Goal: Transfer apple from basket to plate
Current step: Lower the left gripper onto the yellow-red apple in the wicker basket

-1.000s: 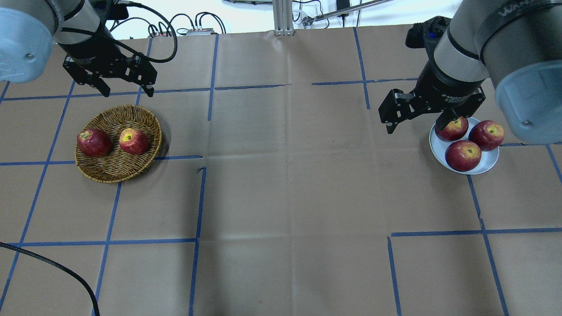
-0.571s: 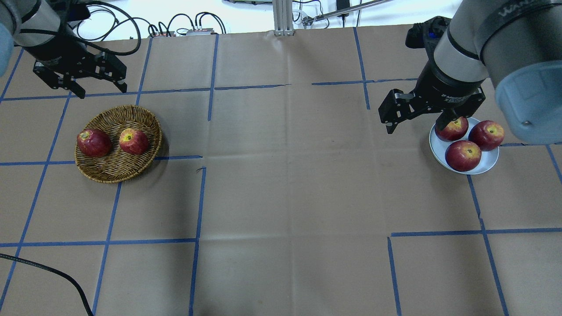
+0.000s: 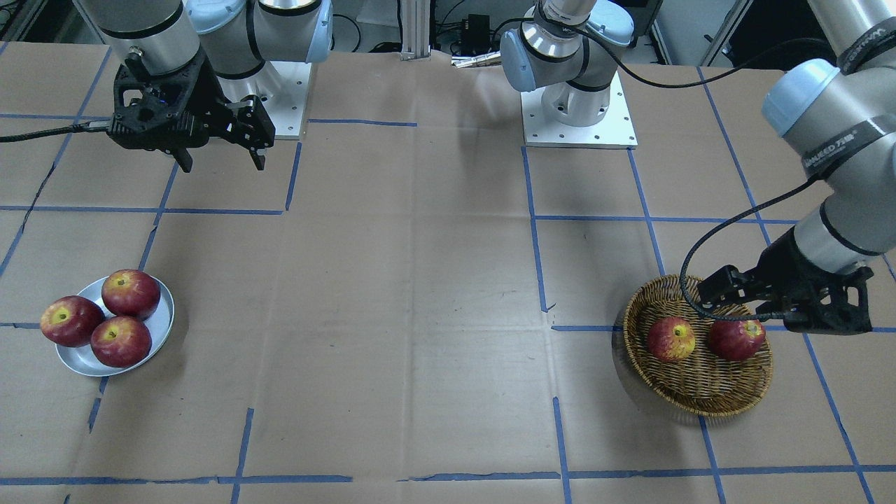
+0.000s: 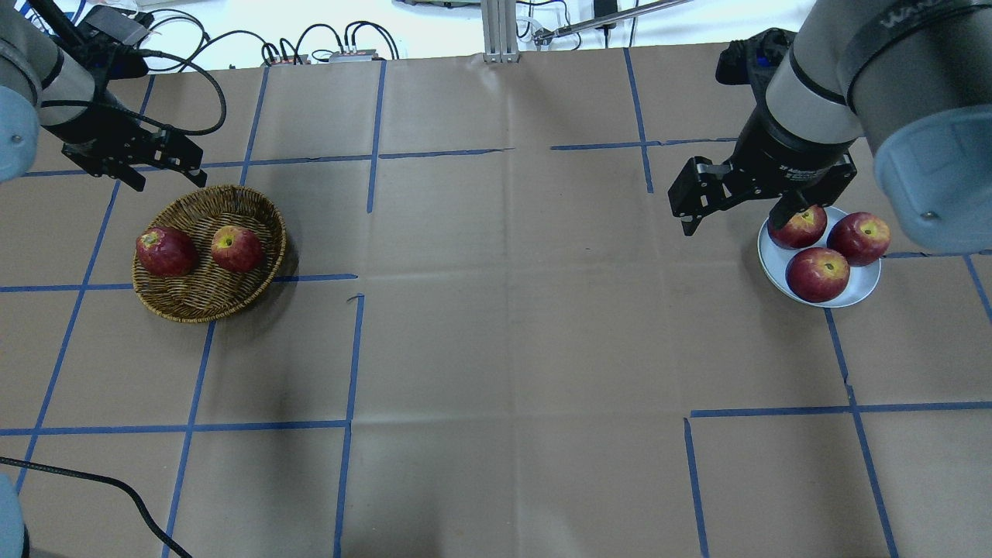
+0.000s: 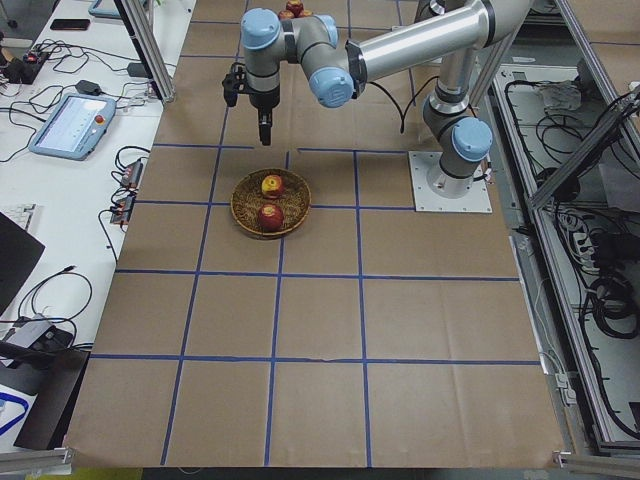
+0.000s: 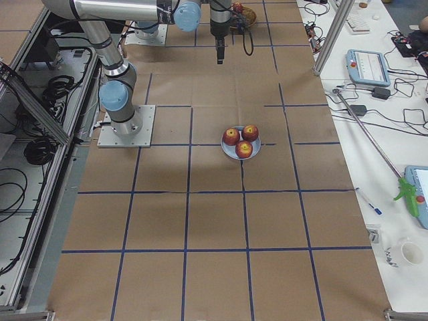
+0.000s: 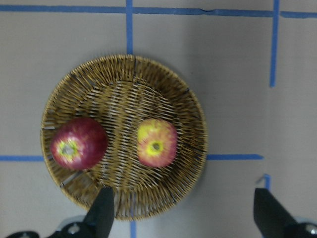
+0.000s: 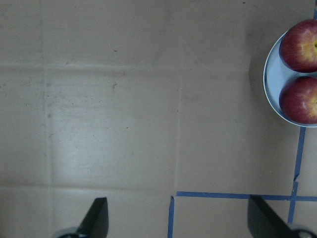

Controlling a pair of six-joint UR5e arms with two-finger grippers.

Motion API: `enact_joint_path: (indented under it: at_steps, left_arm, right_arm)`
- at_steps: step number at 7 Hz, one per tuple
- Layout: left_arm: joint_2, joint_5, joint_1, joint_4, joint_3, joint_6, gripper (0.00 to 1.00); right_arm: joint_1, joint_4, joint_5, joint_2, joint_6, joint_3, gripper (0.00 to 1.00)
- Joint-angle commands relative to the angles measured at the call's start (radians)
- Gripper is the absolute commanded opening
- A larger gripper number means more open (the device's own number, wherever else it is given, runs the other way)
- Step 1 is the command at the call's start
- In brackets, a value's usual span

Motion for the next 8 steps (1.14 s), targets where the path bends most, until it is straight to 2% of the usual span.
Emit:
enact_joint_path:
  at_steps: [1, 2, 5, 6, 8]
  left_arm:
    - [-0.074, 0.003, -0.004, 0.129, -0.099, 0.007, 0.98]
    - [-0.079, 0.015, -0.005, 0.205, -0.138, 0.011, 0.98]
    - [-0.126, 0.012, -0.010, 0.205, -0.174, 0.011, 0.98]
    - [-0.138, 0.012, -0.010, 0.217, -0.174, 0.015, 0.89]
    - [-0.142, 0.012, -0.008, 0.218, -0.155, 0.014, 0.53]
  right_arm:
    - [0.000, 0.000, 0.000, 0.000, 0.000, 0.000, 1.00]
    - [0.000, 0.000, 0.000, 0.000, 0.000, 0.000, 1.00]
    - [0.000, 0.000, 0.000, 0.000, 0.000, 0.000, 1.00]
    - [0.000, 0.000, 0.000, 0.000, 0.000, 0.000, 1.00]
    - [0.000, 0.000, 0.000, 0.000, 0.000, 0.000, 1.00]
